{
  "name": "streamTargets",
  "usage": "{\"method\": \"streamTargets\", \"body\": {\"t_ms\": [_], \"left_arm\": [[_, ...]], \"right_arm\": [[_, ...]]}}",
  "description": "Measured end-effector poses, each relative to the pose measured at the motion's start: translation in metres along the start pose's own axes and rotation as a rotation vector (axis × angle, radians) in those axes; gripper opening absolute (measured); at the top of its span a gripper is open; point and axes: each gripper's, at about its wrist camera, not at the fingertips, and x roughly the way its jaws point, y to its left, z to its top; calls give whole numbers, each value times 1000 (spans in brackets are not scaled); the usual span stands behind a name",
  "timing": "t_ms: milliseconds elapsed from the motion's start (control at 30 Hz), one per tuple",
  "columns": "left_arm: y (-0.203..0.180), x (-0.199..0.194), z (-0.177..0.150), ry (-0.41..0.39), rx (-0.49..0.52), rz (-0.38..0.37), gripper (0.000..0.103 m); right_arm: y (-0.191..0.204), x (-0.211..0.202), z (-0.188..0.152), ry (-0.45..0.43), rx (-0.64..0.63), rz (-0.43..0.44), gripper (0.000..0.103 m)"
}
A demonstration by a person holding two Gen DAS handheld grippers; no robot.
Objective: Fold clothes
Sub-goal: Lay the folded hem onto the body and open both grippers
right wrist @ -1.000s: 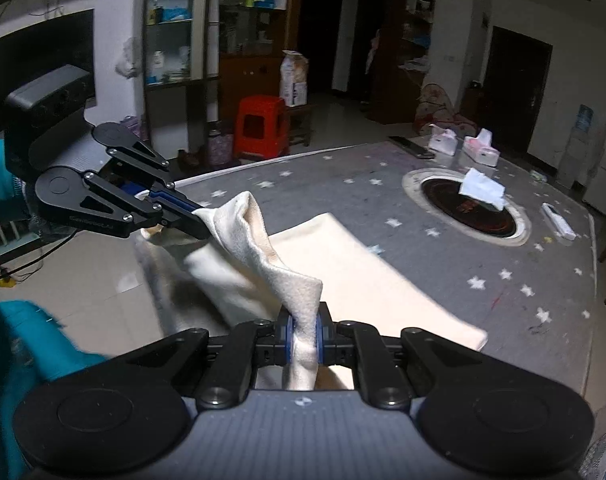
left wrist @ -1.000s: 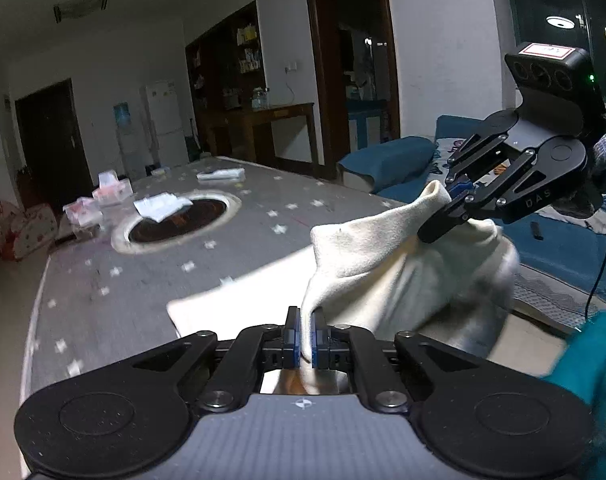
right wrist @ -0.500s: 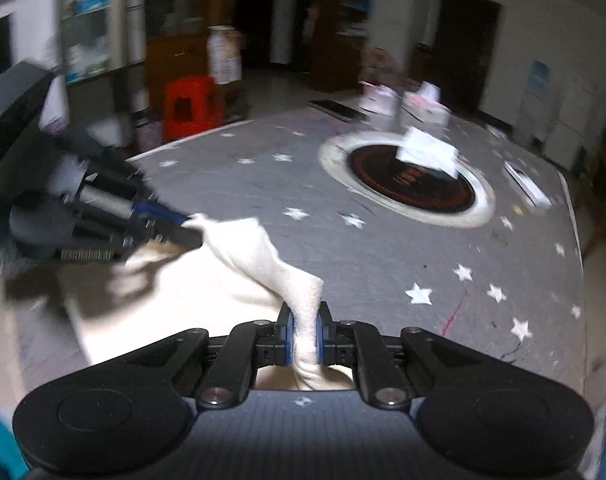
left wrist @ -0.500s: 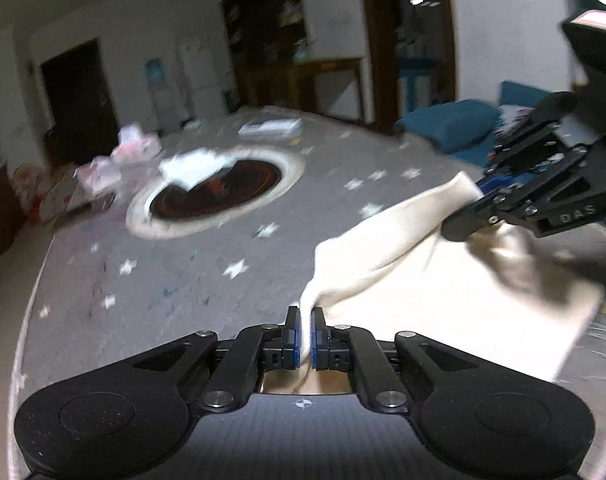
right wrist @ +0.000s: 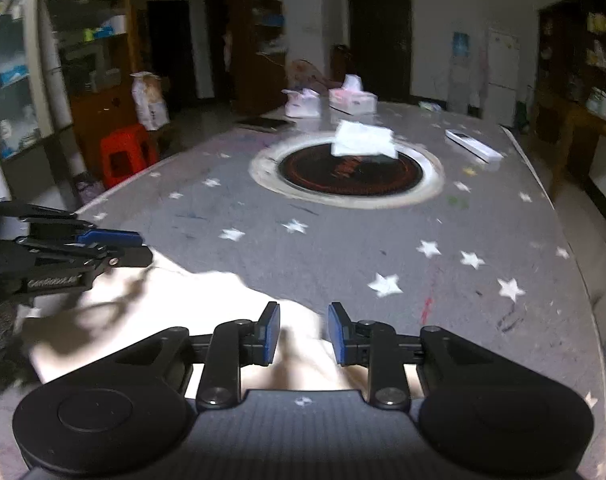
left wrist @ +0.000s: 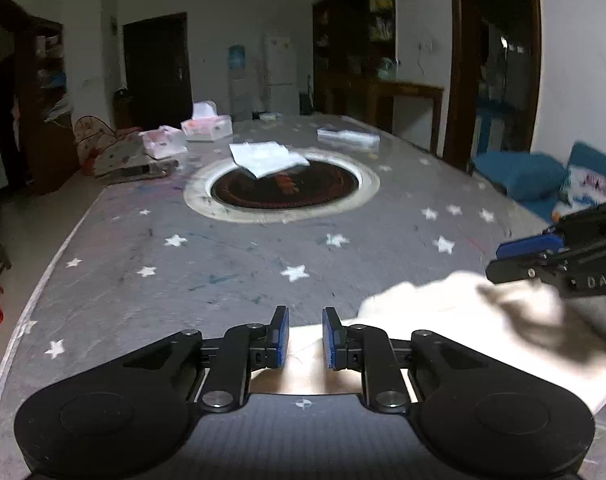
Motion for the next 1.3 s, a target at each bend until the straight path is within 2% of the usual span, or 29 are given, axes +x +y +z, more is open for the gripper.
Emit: {"method": "streamTargets", "body": {"t_ms": [167, 333, 533, 700, 967, 1067, 1167, 1233, 1300], "left_arm": [[-4, -29, -8, -22, -11, -82, 19], [-16, -40, -22, 5, 22, -131, 19], [-18, -26, -35, 56, 32, -140, 19], [-15, -18, -31, 69, 16, -145, 19], [9, 4, -22, 100, -61, -83, 19], [18, 5, -22, 103, -102, -93, 20], [16, 6, -23, 102, -92, -89, 20], [15, 7, -23, 101, -85, -86, 20], [15, 7, -22, 103, -86, -84, 20]], "right_arm": [[24, -1, 2, 39, -46, 111, 25], [42, 23, 4, 84, -59, 142, 21], [50, 49, 9, 102, -78, 111, 21], [44, 64, 13, 108, -34, 111, 21], [30, 40, 14, 81, -6, 103, 21], [21, 27, 3, 78, 11, 90, 21], [12, 18, -6, 72, 21, 71, 21], [3, 21, -11, 83, 47, 51, 19], [-6, 25, -13, 77, 76, 47, 10]]}}
